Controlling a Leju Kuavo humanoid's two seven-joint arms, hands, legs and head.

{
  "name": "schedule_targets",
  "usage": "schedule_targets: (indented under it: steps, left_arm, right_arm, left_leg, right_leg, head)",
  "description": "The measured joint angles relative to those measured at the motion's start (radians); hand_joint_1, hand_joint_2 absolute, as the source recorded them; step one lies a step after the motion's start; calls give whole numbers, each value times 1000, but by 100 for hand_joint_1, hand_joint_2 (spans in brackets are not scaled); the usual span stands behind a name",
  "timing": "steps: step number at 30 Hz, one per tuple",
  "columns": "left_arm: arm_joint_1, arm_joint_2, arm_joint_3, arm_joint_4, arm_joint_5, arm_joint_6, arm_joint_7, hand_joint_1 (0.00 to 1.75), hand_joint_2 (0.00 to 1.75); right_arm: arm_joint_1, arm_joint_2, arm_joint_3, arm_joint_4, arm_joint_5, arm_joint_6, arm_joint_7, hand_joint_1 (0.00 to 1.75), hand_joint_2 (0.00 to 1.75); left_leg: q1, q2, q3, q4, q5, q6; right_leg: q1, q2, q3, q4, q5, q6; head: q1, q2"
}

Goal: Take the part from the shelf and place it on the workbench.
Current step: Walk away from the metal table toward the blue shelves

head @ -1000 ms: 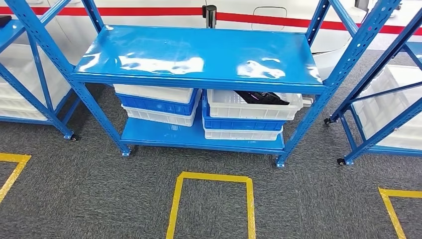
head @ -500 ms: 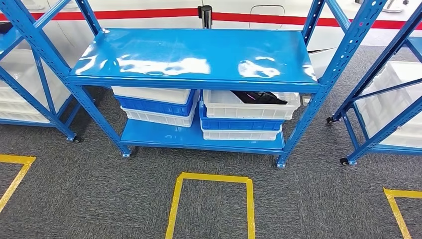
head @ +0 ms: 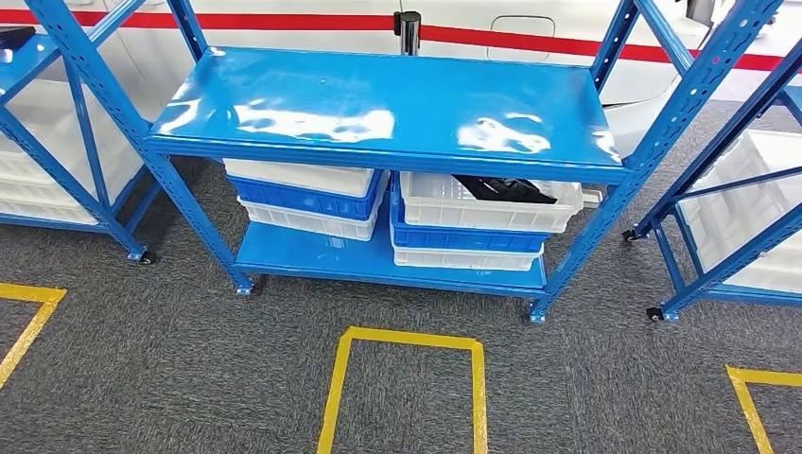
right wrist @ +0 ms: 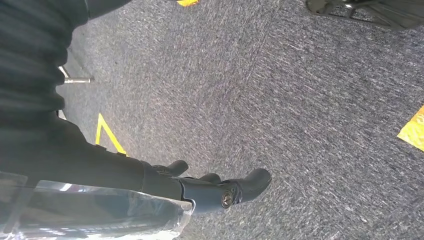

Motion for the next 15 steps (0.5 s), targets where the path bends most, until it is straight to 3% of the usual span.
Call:
schedule_targets:
  steps: [2,4,8,10,12,13,14,15]
  left_arm:
    - [0,-1,-1,0,-2,1,0,0,175]
    - [0,-1,-3,0,-7,7,1,0,175]
    - [0,0,-18,0,-26,25,19,0,175]
    - [0,0,-24,0,-39,34,25,0,175]
    - [1,-1,-30,0,-50,46,27,0,175]
    - [3,-1,-35,0,-55,54,25,0,175]
    - [4,-1,-39,0,-59,63,22,0,175]
    - [4,-1,-44,0,-63,70,19,0,175]
  right_arm:
    - [-2,-1,-2,0,0,0,-2,0,175]
    - [-6,-1,-4,0,-1,2,-2,0,175]
    - [-11,1,-8,0,-10,5,-18,0,175]
    - [-13,3,-15,0,-19,5,-38,0,175]
    - [-16,3,-26,0,-32,3,-58,0,175]
    - [-18,4,-32,0,-39,3,-67,0,175]
    - [-21,4,-39,0,-47,2,-77,0,175]
    - [-24,4,-46,-1,-53,2,-85,0,175]
  left_leg:
    - [-2,-4,1,7,-6,-8]
    - [-5,-5,1,14,-14,-20]
    - [2,-4,-7,37,-32,-36]
    - [7,-1,-46,126,-88,-48]
    - [10,1,-112,260,-149,-57]
    - [11,1,-133,300,-158,-58]
    - [11,2,-139,307,-147,-57]
    - [11,2,-124,270,-118,-54]
  right_leg:
    - [-3,1,72,-150,60,12]
    - [-2,2,110,-228,87,1]
    - [-6,2,114,-233,94,-28]
    - [-9,1,114,-235,96,-37]
    - [-7,0,113,-234,96,-39]
    - [-6,0,113,-234,96,-39]
    - [-5,0,114,-234,95,-39]
    - [-5,0,115,-234,95,-39]
  head:
    - [1,0]
    - [0,0]
    - [-3,0]
    - [-6,0]
    - [-8,0]
    - [-8,0]
    - [-9,0]
    - [-9,0]
